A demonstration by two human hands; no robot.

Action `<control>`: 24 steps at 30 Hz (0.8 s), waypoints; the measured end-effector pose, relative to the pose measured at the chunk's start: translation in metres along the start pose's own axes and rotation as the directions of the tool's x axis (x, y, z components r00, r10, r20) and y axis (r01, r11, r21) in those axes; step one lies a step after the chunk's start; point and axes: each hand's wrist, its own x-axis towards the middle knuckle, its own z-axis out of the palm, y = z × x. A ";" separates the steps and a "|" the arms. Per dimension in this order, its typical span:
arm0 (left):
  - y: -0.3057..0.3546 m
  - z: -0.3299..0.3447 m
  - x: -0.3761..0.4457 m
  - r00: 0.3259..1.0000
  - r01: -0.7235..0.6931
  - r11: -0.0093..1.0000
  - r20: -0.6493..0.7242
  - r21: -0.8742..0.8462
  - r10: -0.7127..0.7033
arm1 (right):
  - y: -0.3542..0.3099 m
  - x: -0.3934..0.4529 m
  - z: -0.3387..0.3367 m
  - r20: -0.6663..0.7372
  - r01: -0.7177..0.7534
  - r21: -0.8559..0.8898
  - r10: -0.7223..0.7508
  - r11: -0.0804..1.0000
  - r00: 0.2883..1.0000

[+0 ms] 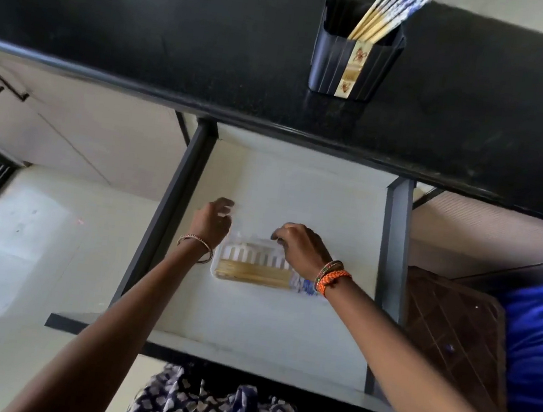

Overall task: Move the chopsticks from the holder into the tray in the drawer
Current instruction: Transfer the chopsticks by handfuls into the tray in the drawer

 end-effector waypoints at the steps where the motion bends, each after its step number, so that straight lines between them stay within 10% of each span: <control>1: 0.019 -0.006 0.010 0.996 -0.082 0.997 -0.031 -0.017 0.081 | 0.000 0.007 -0.021 -0.091 -0.007 0.020 0.008 1.000 0.996; 7: 0.155 -0.042 0.087 0.864 -0.482 0.875 -0.182 -0.036 0.469 | 0.030 0.075 -0.179 -0.661 0.030 0.347 0.222 0.937 0.717; 14: 0.231 -0.052 0.166 0.774 -0.605 0.773 -0.088 0.190 0.627 | 0.112 0.181 -0.263 -0.526 -0.082 0.795 0.750 0.601 0.402; 24: 0.219 -0.045 0.209 0.735 -0.648 0.732 -0.078 0.212 0.673 | 0.139 0.229 -0.287 -0.387 -0.089 0.879 0.810 0.468 0.441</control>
